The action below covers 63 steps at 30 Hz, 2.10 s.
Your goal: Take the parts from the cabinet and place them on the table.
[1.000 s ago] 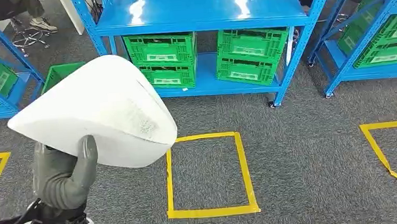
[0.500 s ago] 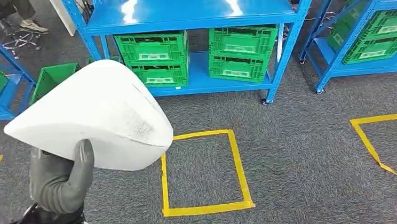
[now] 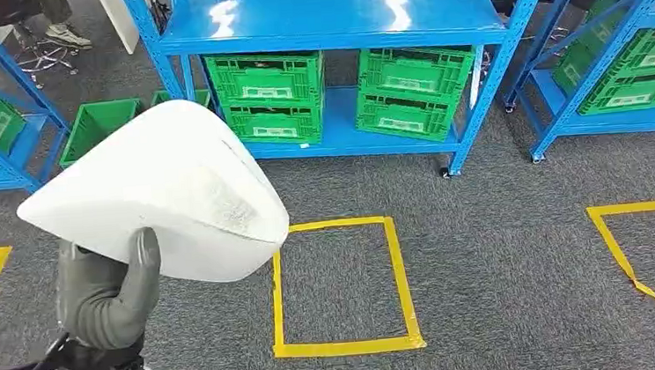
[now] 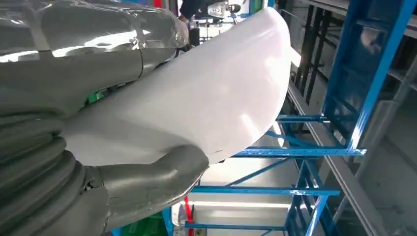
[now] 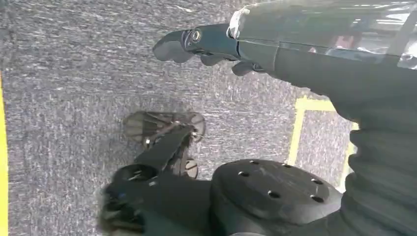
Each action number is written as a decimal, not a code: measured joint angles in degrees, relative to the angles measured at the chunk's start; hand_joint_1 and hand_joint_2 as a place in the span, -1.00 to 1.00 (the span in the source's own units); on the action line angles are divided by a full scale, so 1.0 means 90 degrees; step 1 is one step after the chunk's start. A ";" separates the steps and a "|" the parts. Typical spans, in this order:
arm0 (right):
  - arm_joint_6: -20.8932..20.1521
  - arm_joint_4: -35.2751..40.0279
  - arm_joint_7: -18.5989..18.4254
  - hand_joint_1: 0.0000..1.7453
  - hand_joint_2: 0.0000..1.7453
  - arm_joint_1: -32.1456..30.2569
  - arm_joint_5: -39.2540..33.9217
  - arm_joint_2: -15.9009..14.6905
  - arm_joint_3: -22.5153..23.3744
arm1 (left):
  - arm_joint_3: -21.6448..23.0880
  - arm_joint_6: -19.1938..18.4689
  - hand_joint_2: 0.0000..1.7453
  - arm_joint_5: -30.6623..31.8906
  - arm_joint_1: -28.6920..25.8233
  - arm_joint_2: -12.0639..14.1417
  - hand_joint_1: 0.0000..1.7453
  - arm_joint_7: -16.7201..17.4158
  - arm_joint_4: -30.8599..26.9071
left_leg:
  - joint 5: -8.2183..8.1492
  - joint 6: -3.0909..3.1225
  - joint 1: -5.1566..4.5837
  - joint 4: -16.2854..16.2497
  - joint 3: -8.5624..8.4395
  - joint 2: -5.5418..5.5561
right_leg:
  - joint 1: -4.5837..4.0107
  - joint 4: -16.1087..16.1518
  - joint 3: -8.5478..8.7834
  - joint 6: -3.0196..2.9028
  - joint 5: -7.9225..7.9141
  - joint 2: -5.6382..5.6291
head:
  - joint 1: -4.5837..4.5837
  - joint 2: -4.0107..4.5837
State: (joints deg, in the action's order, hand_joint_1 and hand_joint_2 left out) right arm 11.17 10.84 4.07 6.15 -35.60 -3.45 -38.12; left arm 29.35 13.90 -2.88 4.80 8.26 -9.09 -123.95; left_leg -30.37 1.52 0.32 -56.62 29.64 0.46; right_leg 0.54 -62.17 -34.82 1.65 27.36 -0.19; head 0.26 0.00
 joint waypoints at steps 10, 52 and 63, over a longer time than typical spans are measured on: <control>0.0000 0.0002 0.0000 -1.00 1.00 0.0015 0.0029 0.0002 0.0007 | -0.0010 0.0000 1.00 0.0063 -0.0024 0.0002 1.00 0.0019 -0.0073 | -0.0698 -0.0329 0.0008 -0.1181 0.0595 -0.0040 | 0.0010 0.0600 0.0305 -0.0237 0.0074 0.0025 | -0.0131 0.0000; -0.0029 0.0002 -0.0002 -1.00 1.00 0.0014 0.0155 0.0017 0.0010 | -0.0027 0.0114 1.00 0.0148 -0.0174 -0.0012 1.00 0.0080 -0.0189 | 0.0169 -0.0238 0.0063 -0.0230 0.0461 -0.0340 | -0.0017 0.0589 0.0475 -0.0028 0.0211 0.0305 | -0.0077 0.0000; 0.0010 0.0000 -0.0170 -1.00 1.00 -0.0011 0.0291 0.0046 0.0005 | -0.0143 0.0228 1.00 0.0192 -0.0475 0.0027 1.00 0.0003 -0.0332 | 0.0192 -0.0031 -0.0015 -0.0212 0.0418 0.0116 | -0.0017 -0.0695 -0.0145 -0.0080 0.0598 0.0012 | 0.0024 0.0000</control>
State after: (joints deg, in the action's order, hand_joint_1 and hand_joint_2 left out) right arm 11.26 10.84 2.54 6.05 -32.98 -3.04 -38.07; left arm 28.07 15.95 -1.16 0.52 8.50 -9.07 -126.94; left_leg -28.64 1.24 0.19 -58.52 33.40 1.50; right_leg 0.39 -68.43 -36.12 0.93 32.75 -0.09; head 0.48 0.00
